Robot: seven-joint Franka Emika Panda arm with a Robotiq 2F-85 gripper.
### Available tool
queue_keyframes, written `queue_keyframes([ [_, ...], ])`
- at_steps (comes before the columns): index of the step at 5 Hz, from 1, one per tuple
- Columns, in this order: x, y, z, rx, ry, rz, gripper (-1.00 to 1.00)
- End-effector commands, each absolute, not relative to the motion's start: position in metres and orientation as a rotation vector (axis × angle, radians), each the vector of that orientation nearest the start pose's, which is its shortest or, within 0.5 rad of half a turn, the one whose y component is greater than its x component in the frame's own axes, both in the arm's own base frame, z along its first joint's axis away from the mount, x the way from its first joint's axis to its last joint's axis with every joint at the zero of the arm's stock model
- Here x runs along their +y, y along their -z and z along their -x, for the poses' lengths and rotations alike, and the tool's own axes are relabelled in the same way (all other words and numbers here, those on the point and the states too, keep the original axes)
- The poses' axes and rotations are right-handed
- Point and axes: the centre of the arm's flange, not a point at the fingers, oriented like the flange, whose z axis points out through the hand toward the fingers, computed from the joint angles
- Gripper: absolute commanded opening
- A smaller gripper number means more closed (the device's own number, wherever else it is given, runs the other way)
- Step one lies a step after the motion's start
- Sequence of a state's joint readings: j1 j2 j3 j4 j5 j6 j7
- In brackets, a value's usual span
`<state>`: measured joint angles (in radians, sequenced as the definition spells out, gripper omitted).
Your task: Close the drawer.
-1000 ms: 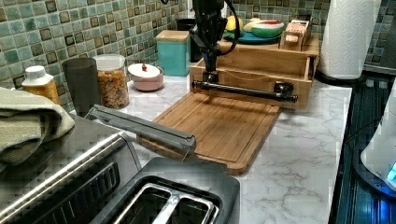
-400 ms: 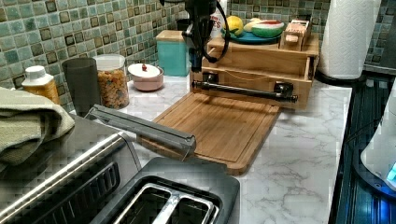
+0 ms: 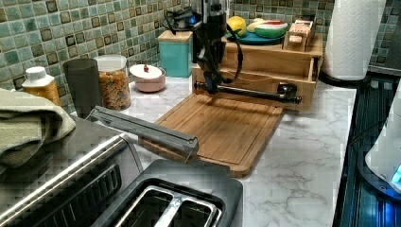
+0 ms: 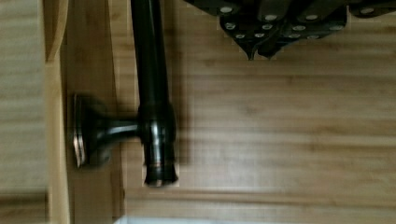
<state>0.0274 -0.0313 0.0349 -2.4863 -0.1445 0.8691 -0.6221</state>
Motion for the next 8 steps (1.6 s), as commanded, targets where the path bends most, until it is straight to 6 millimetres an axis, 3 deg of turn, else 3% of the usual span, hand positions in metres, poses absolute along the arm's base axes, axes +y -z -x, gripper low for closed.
queue_keyframes([
  [1,0.005,-0.282,-0.449,-0.124,-0.019,3.28,-1.0],
  [3,-0.041,-0.268,-0.456,-0.243,-0.035,3.259,-1.0],
  [6,-0.121,-0.288,-0.458,-0.317,0.066,3.293,-1.0],
  [8,-0.241,-0.295,-0.467,-0.39,0.057,3.285,-1.0],
])
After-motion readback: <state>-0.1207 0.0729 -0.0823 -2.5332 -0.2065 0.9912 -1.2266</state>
